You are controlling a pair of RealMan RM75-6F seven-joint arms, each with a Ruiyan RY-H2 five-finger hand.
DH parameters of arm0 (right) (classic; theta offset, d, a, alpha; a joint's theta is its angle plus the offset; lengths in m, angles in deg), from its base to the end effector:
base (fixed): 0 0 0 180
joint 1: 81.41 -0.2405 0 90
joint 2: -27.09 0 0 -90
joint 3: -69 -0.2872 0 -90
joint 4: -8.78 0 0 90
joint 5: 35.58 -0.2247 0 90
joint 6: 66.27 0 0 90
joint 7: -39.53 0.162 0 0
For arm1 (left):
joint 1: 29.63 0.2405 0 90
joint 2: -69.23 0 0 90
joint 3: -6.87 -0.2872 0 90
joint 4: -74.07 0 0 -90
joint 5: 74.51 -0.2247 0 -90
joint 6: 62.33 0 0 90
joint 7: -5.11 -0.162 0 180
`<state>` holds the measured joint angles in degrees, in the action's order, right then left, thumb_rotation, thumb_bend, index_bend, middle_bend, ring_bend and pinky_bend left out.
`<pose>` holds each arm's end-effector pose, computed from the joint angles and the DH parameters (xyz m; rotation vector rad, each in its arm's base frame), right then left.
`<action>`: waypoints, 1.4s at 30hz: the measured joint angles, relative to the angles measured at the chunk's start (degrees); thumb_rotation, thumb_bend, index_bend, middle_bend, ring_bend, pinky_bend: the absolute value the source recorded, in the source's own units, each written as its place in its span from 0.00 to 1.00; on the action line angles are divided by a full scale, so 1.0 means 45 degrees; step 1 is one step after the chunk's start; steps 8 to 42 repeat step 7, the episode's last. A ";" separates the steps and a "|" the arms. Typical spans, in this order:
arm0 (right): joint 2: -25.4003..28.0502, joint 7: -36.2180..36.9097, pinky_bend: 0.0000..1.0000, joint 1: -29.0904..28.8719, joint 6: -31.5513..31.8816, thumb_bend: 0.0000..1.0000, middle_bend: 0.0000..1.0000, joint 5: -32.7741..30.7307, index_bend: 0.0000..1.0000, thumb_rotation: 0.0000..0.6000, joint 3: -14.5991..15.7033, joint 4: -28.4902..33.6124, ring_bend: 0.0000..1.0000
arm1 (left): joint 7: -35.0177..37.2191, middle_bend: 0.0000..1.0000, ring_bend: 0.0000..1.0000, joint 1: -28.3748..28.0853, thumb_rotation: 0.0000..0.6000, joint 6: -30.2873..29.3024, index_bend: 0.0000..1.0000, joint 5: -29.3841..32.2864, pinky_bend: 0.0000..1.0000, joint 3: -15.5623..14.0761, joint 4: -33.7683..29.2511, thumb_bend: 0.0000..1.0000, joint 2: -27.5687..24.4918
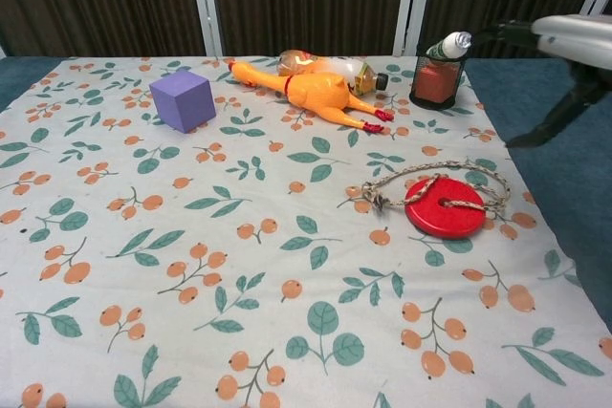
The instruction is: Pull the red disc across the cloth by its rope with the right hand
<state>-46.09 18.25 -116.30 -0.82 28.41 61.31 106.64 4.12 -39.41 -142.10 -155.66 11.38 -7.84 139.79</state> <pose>-0.2124 -0.3568 0.0648 1.6923 -0.8778 0.8838 -0.3695 0.2428 0.1351 -1.4000 -0.8715 -0.8291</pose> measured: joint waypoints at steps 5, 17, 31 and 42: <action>0.0541 0.0780 0.00 0.2319 0.2919 0.00 0.00 0.1923 0.00 1.00 0.1302 -0.0342 0.00 | 0.0232 0.05 0.00 0.0092 1.00 -0.0288 0.00 -0.0114 0.09 0.0032 -0.0040 0.53 -0.0146; 0.0576 0.1278 0.00 0.3434 0.4024 0.00 0.00 0.2497 0.00 1.00 0.1835 -0.0951 0.00 | 0.0300 0.05 0.00 0.0133 1.00 -0.0458 0.00 -0.0152 0.09 0.0075 -0.0012 0.53 -0.0159; 0.0576 0.1278 0.00 0.3434 0.4024 0.00 0.00 0.2497 0.00 1.00 0.1835 -0.0951 0.00 | 0.0300 0.05 0.00 0.0133 1.00 -0.0458 0.00 -0.0152 0.09 0.0075 -0.0012 0.53 -0.0159; 0.0576 0.1278 0.00 0.3434 0.4024 0.00 0.00 0.2497 0.00 1.00 0.1835 -0.0951 0.00 | 0.0300 0.05 0.00 0.0133 1.00 -0.0458 0.00 -0.0152 0.09 0.0075 -0.0012 0.53 -0.0159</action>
